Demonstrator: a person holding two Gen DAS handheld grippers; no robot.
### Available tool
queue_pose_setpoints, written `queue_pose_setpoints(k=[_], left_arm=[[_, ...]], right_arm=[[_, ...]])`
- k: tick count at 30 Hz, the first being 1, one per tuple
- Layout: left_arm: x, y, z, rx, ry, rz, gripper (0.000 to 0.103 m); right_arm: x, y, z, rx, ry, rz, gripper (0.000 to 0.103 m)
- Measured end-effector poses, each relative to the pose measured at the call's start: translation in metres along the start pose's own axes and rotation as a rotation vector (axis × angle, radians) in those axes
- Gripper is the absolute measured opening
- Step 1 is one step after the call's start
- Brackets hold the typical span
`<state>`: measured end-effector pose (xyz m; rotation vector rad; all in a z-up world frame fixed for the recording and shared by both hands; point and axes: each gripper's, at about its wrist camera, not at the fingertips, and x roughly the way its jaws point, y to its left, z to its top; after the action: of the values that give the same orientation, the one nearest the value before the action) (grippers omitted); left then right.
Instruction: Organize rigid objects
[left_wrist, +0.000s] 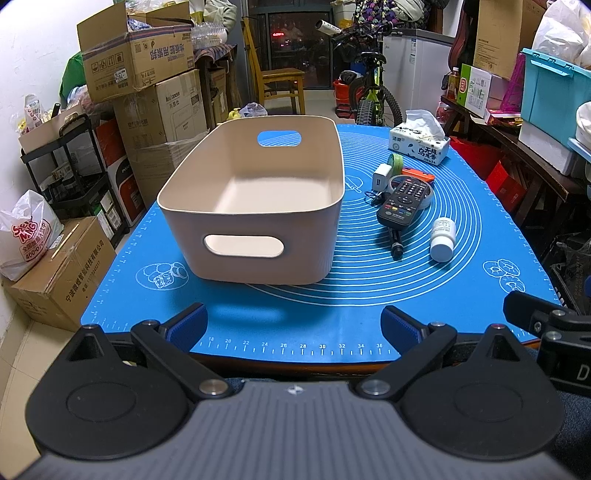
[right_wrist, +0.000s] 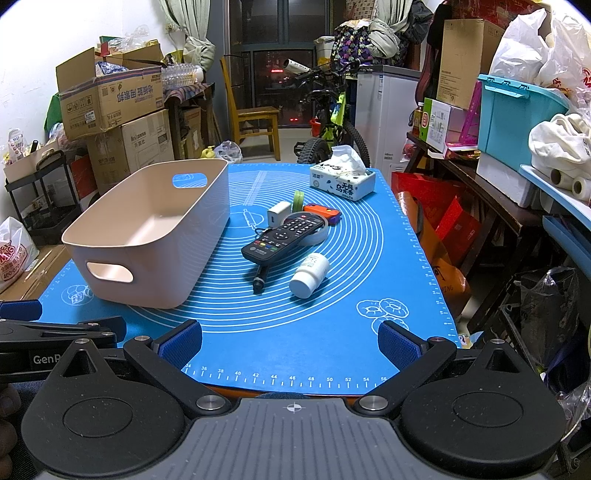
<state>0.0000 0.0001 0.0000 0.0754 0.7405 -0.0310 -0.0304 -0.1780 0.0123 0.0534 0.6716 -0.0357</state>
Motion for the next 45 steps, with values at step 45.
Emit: queue_pose_setpoints(k=[45], left_arm=[[0.064, 0.100, 0.112, -0.066, -0.030, 0.102, 0.088]], right_arm=[[0.095, -0.028, 0.082, 0.078, -0.004, -0.040, 0.101]])
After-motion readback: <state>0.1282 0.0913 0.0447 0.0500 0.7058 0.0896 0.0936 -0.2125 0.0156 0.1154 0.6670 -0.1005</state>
